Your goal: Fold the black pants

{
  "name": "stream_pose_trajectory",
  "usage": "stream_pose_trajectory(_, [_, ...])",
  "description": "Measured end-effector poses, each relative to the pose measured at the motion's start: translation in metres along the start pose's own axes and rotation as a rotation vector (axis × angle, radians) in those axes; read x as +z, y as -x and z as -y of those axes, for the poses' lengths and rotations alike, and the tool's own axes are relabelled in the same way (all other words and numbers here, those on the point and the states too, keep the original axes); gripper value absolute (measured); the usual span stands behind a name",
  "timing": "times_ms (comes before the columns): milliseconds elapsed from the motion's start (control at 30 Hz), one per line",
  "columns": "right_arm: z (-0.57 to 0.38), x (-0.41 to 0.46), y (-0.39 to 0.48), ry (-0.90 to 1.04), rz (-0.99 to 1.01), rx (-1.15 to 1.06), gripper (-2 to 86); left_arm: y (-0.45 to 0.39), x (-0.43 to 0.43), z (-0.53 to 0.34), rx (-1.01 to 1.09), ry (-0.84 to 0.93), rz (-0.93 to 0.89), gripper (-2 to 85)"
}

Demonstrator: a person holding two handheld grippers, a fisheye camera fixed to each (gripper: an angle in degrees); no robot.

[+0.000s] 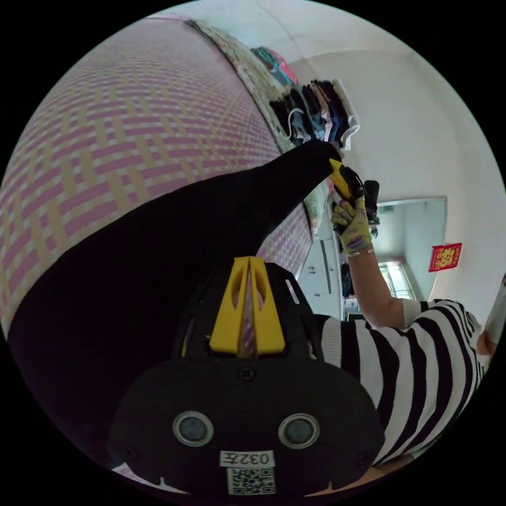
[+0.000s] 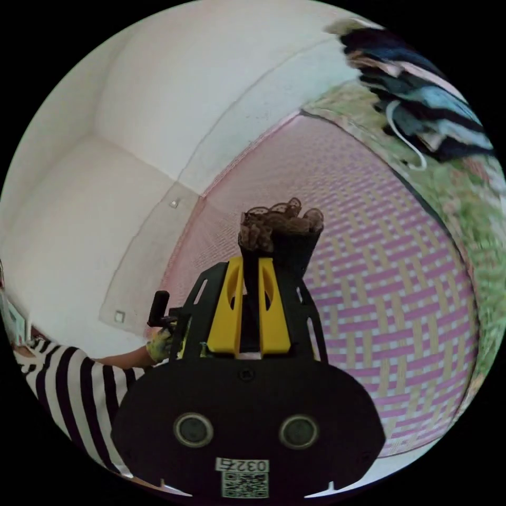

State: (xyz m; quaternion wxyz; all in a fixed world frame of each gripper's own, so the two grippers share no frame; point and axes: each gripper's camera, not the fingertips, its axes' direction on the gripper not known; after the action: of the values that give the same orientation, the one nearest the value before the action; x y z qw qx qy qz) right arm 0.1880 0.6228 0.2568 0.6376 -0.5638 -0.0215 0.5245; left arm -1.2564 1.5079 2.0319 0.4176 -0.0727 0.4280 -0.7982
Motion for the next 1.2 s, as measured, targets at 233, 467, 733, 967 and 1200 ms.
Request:
stream_pose_trajectory(233, [-0.036, 0.116, 0.16, 0.17, 0.05, -0.326, 5.0, 0.006, -0.1, -0.108, -0.062, -0.303, 0.065, -0.9])
stream_pose_trajectory(467, [-0.131, 0.289, 0.195, 0.579, 0.025, -0.423, 4.8, 0.021, -0.139, -0.179, -0.144, -0.493, 0.062, -0.9])
stream_pose_trajectory(733, [-0.139, 0.314, 0.193, 0.575, -0.001, -0.413, 4.6, 0.025, -0.144, -0.203, -0.145, -0.549, 0.03, -0.9])
stream_pose_trajectory(967, [-0.149, 0.363, 0.165, 0.748, 0.103, -0.33, 8.5, 0.021, -0.133, -0.169, -0.075, -0.503, 0.002, -0.9])
stream_pose_trajectory(1200, [-0.106, 0.285, 0.114, 0.457, 0.156, -0.231, 6.1, 0.012, -0.09, -0.125, -0.041, -0.312, 0.019, -0.9])
